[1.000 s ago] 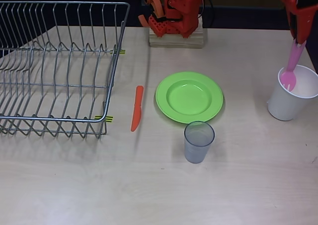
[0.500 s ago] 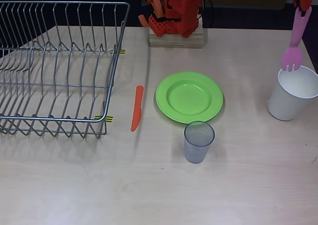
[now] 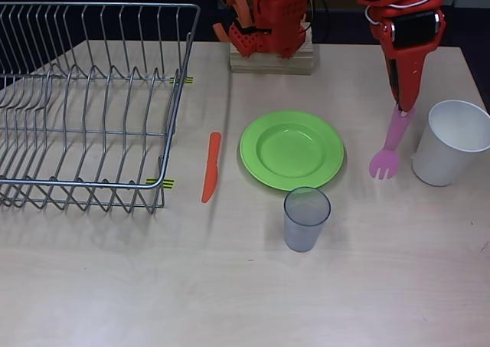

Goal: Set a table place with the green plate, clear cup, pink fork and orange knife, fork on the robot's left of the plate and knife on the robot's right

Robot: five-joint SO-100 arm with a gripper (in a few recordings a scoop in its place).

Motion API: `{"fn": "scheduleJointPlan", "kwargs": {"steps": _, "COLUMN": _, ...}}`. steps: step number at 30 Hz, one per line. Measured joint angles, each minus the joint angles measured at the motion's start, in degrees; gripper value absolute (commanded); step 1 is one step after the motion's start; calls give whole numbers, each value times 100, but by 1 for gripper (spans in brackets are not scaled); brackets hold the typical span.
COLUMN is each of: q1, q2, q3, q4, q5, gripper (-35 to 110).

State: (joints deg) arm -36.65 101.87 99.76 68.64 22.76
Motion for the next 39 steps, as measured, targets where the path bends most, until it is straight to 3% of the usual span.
{"fn": "scheduleJointPlan", "kwargs": {"steps": 21, "q1": -562, "q2": 1274, "q3": 4184, "q4": -3533, "q5": 422, "gripper": 0}}
{"fn": "scheduleJointPlan", "kwargs": {"steps": 34, "q1": -791, "q2": 2127, "q3": 5722, "q4": -4184, "q5": 1468, "gripper": 14}}
{"fn": "scheduleJointPlan", "kwargs": {"steps": 39, "q1": -791, "q2": 2628, "q3": 5651, "q4": -3823, "q5": 1292, "gripper": 1}}
